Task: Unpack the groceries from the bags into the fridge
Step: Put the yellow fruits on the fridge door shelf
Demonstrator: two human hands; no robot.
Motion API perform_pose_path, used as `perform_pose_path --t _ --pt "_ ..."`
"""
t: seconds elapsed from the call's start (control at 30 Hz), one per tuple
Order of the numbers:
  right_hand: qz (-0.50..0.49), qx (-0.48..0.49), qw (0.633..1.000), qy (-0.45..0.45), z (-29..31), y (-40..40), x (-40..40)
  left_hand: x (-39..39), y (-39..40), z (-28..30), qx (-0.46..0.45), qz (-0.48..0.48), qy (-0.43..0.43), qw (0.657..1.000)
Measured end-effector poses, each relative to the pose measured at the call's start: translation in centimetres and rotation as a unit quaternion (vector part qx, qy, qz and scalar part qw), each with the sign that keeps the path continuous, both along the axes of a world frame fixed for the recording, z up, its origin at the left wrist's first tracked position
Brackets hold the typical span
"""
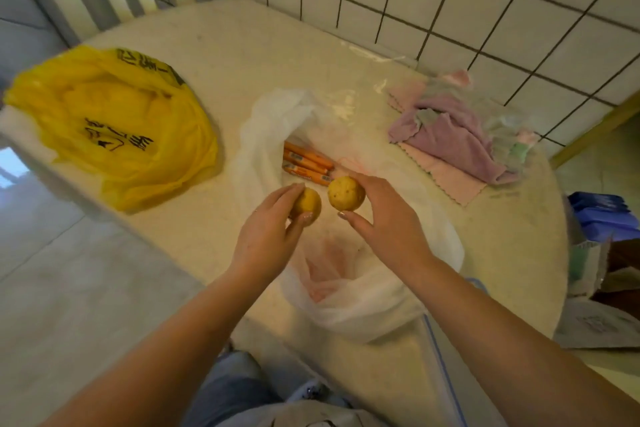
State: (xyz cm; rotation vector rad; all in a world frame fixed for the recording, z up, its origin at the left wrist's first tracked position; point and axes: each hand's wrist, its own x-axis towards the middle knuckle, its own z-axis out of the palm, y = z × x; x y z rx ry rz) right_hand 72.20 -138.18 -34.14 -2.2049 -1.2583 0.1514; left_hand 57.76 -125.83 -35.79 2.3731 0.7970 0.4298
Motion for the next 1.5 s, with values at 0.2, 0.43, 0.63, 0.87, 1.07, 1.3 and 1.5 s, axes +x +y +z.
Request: perform_pose_path --t 0.2,0.43,0.63,0.87,1.07,1.3,1.5 --pt "0.081 0.051 0.995 0.012 2.4 6.1 -3.8 -4.8 4.3 2.9 0.040 0.067 -0.053 0.996" --pt "0.170 0.083 0.982 -0.013 4.8 14.6 -12.3 -16.1 10.5 5.6 0.029 0.161 -0.113 0.980" --pt "0.235 0.117 0.965 -0.008 6.2 23.6 -24.0 -29.6 16.6 7.6 0.043 0.243 -0.157 0.956" --pt "0.304 0.154 0.940 -0.004 8.7 35.2 -37.8 -44.8 25.3 11.4 0.069 0.330 -0.204 0.919" --pt "0.349 0.175 0.920 -0.025 10.7 43.5 -45.4 -52.3 30.6 12.9 0.053 0.371 -0.231 0.898" --pt "0.387 0.187 0.903 -0.020 10.8 53.2 -49.3 -56.4 39.3 12.9 0.031 0.395 -0.277 0.875" --pt "0.405 0.202 0.892 -0.023 10.6 65.8 -50.6 -57.4 50.9 13.1 0.027 0.406 -0.291 0.866"
